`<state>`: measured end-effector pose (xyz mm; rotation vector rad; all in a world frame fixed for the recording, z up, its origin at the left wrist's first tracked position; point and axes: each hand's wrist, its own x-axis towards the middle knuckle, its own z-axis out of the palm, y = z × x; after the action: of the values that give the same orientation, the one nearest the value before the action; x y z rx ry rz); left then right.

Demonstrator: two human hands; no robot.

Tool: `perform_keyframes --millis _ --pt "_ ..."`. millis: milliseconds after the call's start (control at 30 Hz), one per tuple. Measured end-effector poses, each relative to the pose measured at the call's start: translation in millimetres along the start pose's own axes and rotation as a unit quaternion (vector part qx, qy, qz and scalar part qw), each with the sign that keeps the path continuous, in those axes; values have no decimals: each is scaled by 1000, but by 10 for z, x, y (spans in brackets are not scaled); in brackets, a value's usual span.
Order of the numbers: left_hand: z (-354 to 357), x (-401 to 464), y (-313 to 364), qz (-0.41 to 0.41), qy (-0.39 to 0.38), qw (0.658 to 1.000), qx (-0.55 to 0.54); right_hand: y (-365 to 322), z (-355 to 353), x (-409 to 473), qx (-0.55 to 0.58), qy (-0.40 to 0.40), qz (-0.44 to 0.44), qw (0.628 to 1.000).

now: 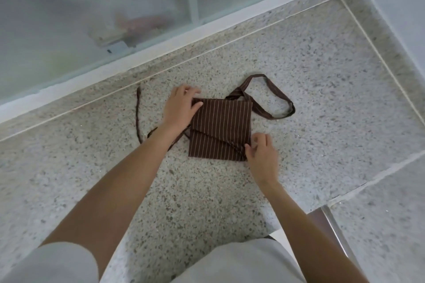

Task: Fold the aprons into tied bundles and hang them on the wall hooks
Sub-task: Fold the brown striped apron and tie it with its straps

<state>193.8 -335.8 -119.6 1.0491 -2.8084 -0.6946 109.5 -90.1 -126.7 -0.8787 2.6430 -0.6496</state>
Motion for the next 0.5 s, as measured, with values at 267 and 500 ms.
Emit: perform_keyframes --millis 267,500 --pt "45 -651 -41 284 -56 948 135 296 -35 221 -192 -118 -371 901" --pt "131 -858 -170 184 -162 960 131 289 -193 492 -235 -178 -420 858"
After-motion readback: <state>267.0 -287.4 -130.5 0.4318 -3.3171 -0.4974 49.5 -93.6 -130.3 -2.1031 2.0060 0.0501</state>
